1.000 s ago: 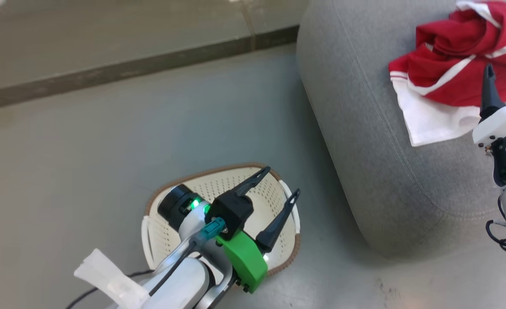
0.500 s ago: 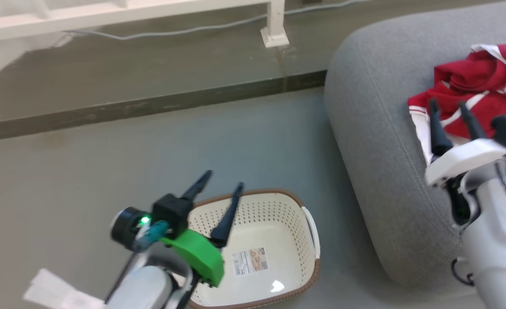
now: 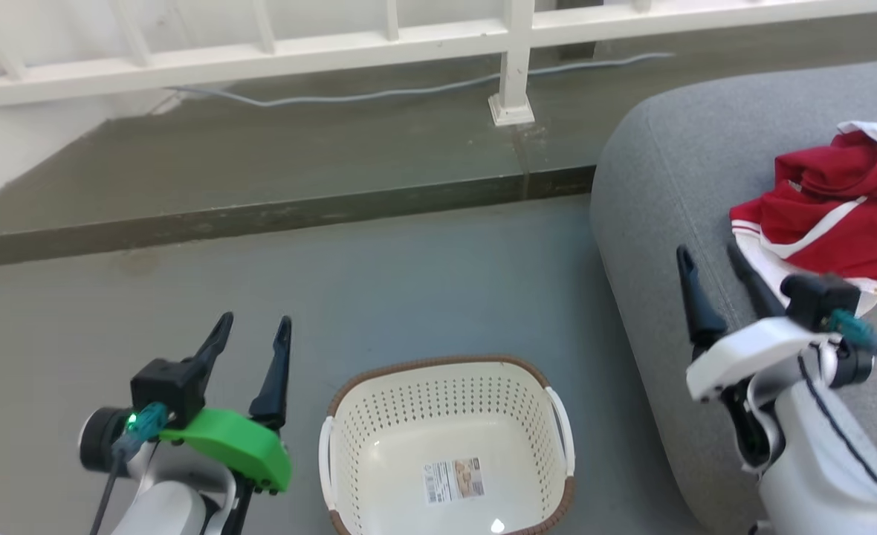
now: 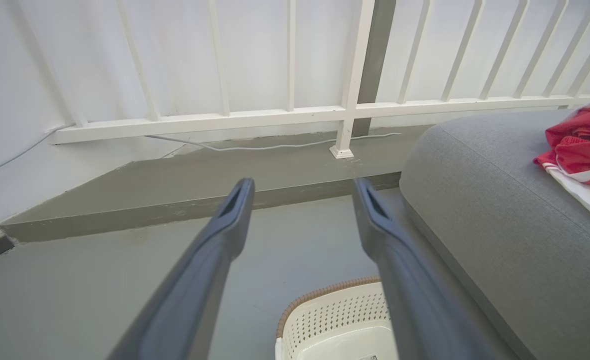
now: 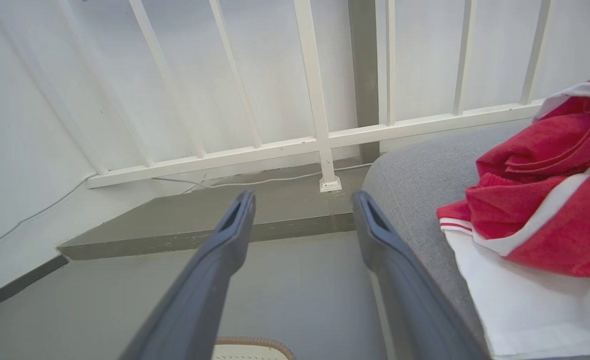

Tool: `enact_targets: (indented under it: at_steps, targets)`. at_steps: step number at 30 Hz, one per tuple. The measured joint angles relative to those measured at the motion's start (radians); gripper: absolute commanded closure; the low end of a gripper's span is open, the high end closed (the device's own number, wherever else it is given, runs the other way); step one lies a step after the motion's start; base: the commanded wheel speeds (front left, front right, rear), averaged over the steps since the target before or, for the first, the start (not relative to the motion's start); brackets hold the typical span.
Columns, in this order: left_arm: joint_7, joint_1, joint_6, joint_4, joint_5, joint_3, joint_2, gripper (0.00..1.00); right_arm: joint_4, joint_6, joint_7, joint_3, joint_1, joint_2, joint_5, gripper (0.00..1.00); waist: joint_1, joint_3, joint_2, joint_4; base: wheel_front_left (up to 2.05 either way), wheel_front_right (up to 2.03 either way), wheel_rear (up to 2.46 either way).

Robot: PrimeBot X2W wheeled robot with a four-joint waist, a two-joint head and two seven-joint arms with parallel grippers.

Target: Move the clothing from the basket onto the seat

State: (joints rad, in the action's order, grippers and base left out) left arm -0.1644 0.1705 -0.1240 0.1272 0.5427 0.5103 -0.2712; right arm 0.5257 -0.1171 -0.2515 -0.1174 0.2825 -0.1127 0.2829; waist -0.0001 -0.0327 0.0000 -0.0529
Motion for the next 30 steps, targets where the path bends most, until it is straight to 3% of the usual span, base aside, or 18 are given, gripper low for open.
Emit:
enact_targets:
  at_steps: [20, 30]
  targets:
    - [-0.004, -0.126, 0.000, 0.016, -0.035, -0.108, 0.037, 0.00, -0.103, 0.005, 0.000, -0.070, -0.160, 0.022, -0.041, 0.00, 0.0000, 0.044, 0.0000, 0.010, 0.00, 0.00, 0.00]
    - [-0.003, -0.153, 0.000, 0.004, -0.077, -0.138, 0.061, 0.00, -0.148, 0.031, 0.000, -0.059, -0.192, 0.021, -0.045, 0.00, 0.0000, 0.036, 0.0000, 0.006, 0.00, 0.00, 0.00]
